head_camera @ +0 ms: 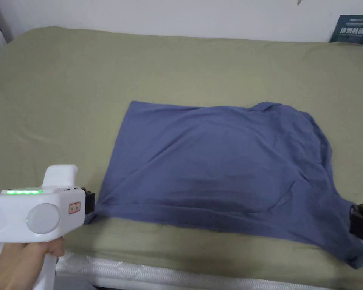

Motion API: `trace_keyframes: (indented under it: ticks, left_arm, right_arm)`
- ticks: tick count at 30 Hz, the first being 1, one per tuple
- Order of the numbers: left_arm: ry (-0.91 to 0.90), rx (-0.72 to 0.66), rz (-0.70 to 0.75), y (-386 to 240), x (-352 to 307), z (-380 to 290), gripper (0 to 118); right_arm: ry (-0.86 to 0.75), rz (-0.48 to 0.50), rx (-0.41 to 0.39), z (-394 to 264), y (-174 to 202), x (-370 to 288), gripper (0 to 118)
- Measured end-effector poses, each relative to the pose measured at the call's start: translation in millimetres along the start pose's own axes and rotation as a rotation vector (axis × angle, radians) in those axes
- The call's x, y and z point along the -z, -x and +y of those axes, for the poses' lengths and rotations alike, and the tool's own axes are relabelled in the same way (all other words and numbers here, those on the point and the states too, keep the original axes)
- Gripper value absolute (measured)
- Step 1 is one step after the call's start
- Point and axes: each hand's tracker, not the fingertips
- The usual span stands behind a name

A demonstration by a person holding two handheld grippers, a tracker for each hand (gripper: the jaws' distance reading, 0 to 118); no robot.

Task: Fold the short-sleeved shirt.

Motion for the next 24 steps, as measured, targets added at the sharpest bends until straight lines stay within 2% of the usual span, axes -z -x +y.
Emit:
trace_keyframes:
  ticks: [1,2,3,4,5,6,8,10,11,12,13,14,15,16,18,19,20,21,22,23,24]
  left_arm:
    - [-0.003,-0.004,-0.019,3,2,-2,22]
    - [0.02,-0.008,-0.039,5,6,-2,22]
    - [0.039,-0.023,-0.035,5,7,-1,34]
    - [0.037,-0.027,-0.05,6,9,-2,62]
    - [0.052,-0.033,-0.061,6,13,-2,116]
    - [0.083,-0.034,-0.055,5,20,-3,118]
    - [0.07,-0.028,-0.042,7,25,-8,104]
    - [0.09,-0.018,-0.033,7,37,-14,100]
    - [0.105,-0.013,-0.032,5,39,-11,84]
    - [0.121,0.005,-0.033,3,41,-11,56]
    - [0.118,0.017,-0.034,1,42,-14,19]
    - [0.116,0.027,-0.044,-1,43,-17,7]
    - [0.13,0.023,-0.07,-1,43,-15,7]
    - [0.149,0.007,-0.071,-3,42,-14,7]
    - [0.139,0.02,-0.059,-7,42,-17,7]
    - [0.138,0.018,-0.052,-7,40,-14,7]
    - [0.138,0.015,-0.055,-7,40,-12,7]
    - [0.137,0.011,-0.054,-7,40,-12,7]
    - [0.135,0.01,-0.053,-8,41,-12,7]
    - [0.134,0.011,-0.052,-8,38,-10,7]
    - [0.134,0.013,-0.05,-10,38,-10,7]
  right_arm:
    - [0.006,0.0,0.004,-2,0,1,6]
    - [0.011,0.0,0.006,-3,0,2,6]
    - [0.02,0.0,0.005,-4,0,4,6]
    - [0.035,0.008,0.001,-6,-4,9,6]
    - [0.039,0.007,-0.001,-8,-6,11,6]
    - [0.042,0.003,-0.004,-9,-6,11,6]
    - [0.045,0.004,-0.01,-10,-7,10,6]
    - [0.052,0.002,-0.01,-12,-10,9,6]
    - [0.056,-0.001,-0.008,-13,-11,9,6]
    - [0.063,-0.004,-0.007,-14,-13,9,6]
    - [0.067,-0.006,-0.007,-15,-15,8,6]
    - [0.071,-0.01,-0.004,-16,-17,7,7]
    - [0.074,-0.01,0.0,-17,-19,6,8]
    - [0.079,-0.004,0.011,-18,-23,8,19]
    - [0.098,-0.002,0.021,-19,-28,8,95]
    - [0.132,0.01,0.024,-20,-29,10,118]
    - [0.172,0.024,0.033,-22,-29,14,112]
    - [0.199,0.053,0.04,-29,-28,16,109]
    - [0.177,0.039,0.016,-31,-28,22,109]
    - [0.231,0.012,-0.012,-33,-27,31,102]
    - [0.276,0.007,-0.03,-34,-27,35,88]
